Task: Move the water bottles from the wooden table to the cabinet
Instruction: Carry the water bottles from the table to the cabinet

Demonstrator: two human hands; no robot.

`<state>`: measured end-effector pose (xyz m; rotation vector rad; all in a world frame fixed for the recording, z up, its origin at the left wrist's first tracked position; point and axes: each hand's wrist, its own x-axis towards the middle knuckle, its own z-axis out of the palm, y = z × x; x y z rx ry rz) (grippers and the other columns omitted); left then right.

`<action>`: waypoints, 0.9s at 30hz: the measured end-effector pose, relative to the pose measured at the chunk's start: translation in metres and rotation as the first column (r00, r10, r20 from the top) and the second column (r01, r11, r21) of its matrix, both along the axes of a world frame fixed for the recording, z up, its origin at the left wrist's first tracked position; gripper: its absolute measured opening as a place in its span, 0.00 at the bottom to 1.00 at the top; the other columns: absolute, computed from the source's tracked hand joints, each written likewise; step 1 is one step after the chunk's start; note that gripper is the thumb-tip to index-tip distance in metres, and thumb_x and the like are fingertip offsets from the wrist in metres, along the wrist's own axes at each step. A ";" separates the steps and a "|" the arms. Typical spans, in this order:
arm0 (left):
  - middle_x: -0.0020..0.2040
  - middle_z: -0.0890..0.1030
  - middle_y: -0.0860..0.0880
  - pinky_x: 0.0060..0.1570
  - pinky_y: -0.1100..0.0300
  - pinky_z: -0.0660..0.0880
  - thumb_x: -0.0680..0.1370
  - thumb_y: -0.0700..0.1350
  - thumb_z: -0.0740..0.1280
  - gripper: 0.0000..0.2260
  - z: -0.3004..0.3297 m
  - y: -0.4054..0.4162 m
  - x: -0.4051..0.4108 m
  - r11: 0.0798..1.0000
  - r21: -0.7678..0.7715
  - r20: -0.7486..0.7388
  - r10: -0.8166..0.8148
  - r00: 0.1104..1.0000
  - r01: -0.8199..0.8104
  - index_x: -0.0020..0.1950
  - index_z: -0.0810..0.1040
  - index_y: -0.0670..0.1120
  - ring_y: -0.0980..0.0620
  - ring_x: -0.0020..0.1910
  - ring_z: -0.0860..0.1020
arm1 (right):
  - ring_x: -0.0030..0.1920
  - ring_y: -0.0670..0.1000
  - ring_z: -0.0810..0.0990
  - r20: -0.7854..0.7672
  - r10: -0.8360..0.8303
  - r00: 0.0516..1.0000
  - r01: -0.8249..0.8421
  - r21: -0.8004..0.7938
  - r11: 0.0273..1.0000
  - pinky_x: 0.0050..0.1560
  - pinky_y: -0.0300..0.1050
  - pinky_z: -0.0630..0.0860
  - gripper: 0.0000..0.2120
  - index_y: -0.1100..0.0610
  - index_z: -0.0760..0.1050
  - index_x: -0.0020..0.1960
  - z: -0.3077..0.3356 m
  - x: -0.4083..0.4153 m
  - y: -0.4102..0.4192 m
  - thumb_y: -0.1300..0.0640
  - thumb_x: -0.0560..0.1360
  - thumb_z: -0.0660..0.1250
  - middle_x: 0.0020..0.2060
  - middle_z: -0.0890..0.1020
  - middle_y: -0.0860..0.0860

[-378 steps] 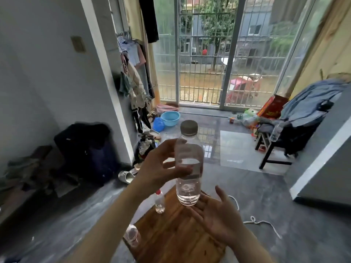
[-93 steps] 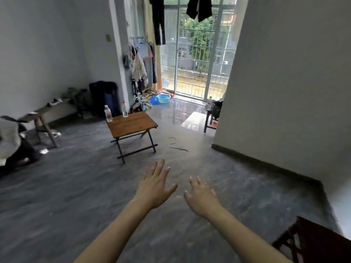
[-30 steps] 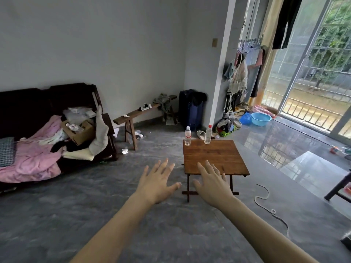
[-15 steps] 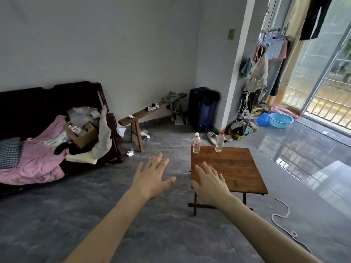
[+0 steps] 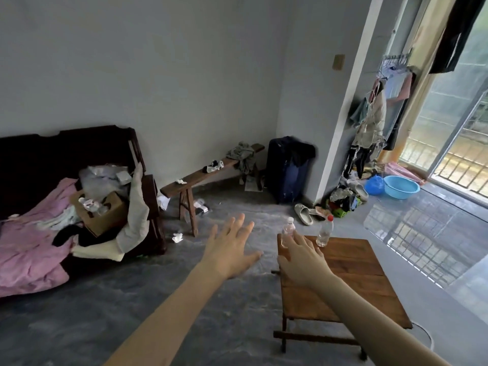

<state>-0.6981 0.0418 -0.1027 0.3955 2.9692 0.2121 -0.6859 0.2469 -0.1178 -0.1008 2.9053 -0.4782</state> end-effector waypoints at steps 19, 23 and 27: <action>0.84 0.37 0.52 0.79 0.41 0.38 0.81 0.69 0.53 0.37 -0.032 0.021 -0.317 0.994 -0.036 0.067 -0.102 0.993 0.104 0.84 0.43 0.56 0.50 0.84 0.39 | 0.80 0.57 0.51 0.028 -0.145 0.989 0.146 -0.036 0.989 0.76 0.65 0.55 0.33 0.49 0.51 0.80 -0.039 -0.299 0.041 0.43 0.79 0.58 0.81 0.51 0.53; 0.84 0.37 0.52 0.80 0.41 0.38 0.81 0.68 0.54 0.37 -0.030 0.039 -0.384 0.984 -0.073 0.112 -0.155 0.982 0.164 0.84 0.43 0.56 0.50 0.83 0.39 | 0.80 0.57 0.52 0.057 -0.184 0.981 0.187 -0.051 0.981 0.77 0.63 0.56 0.33 0.49 0.51 0.80 -0.043 -0.365 0.058 0.43 0.79 0.57 0.81 0.50 0.53; 0.84 0.37 0.52 0.80 0.41 0.38 0.82 0.68 0.53 0.37 -0.028 0.051 -0.437 0.979 -0.083 0.141 -0.175 0.974 0.188 0.84 0.43 0.55 0.50 0.84 0.39 | 0.80 0.57 0.53 0.091 -0.203 0.975 0.208 -0.042 0.977 0.76 0.63 0.56 0.32 0.50 0.52 0.80 -0.046 -0.414 0.070 0.45 0.80 0.57 0.81 0.51 0.53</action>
